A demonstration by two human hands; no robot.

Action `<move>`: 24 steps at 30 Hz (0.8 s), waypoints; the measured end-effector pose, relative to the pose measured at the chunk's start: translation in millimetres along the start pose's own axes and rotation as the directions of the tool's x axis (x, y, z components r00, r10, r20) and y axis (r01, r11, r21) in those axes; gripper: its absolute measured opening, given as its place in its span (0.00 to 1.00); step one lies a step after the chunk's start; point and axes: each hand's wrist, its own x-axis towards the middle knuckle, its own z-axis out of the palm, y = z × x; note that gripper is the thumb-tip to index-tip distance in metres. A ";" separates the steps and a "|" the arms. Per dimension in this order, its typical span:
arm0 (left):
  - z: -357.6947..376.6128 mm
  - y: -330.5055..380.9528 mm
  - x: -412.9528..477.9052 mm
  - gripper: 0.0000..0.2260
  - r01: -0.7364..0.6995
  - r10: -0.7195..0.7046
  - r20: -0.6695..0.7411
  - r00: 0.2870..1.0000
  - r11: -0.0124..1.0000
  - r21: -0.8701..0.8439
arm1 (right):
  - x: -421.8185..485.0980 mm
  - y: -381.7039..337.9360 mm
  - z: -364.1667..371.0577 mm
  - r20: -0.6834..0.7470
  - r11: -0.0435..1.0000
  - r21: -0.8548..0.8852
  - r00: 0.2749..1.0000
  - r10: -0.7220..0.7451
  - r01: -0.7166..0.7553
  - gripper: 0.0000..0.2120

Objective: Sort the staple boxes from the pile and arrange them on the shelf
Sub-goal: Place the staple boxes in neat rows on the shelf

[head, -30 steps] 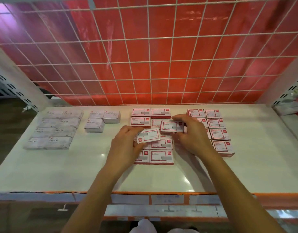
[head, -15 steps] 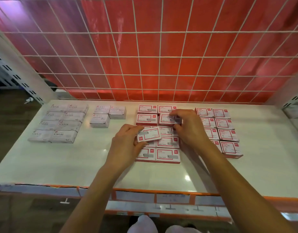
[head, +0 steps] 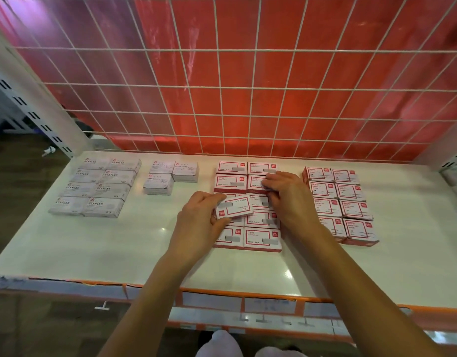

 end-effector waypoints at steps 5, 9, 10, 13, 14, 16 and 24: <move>1.5 5.4 1.3 0.25 0.005 -0.006 -0.034 0.999 1.000 -0.021 | -8.5 -3.8 1.5 -0.091 0.998 0.036 0.995 0.045 -0.042 0.15; 1.4 13.8 4.7 0.23 0.056 -0.066 -0.092 0.994 0.992 -0.109 | -28.3 -19.0 -3.0 -0.115 0.953 0.295 0.988 0.103 -0.065 0.11; 1.4 16.8 5.5 0.22 0.068 -0.084 -0.102 0.991 0.987 -0.149 | -32.6 -23.3 -4.0 -0.107 0.941 0.335 0.990 0.095 -0.054 0.11; 2.6 28.1 5.2 0.21 0.061 -0.101 -0.145 0.984 0.964 -0.258 | -40.4 -35.2 -3.6 -0.050 0.871 0.488 0.994 0.095 -0.059 0.14; 3.8 31.7 4.8 0.21 0.046 -0.096 -0.160 0.983 0.955 -0.292 | -41.4 -37.7 -1.5 -0.043 0.837 0.544 0.994 0.105 -0.065 0.14; 5.9 40.0 2.8 0.19 0.011 -0.074 -0.168 0.983 0.937 -0.349 | -42.6 -41.8 0.5 -0.033 0.771 0.629 0.987 0.155 -0.100 0.16; 15.3 51.7 -5.8 0.18 -0.038 0.033 -0.020 0.999 0.938 -0.345 | -36.2 -28.3 -7.8 -0.019 0.749 0.632 0.962 0.271 -0.199 0.19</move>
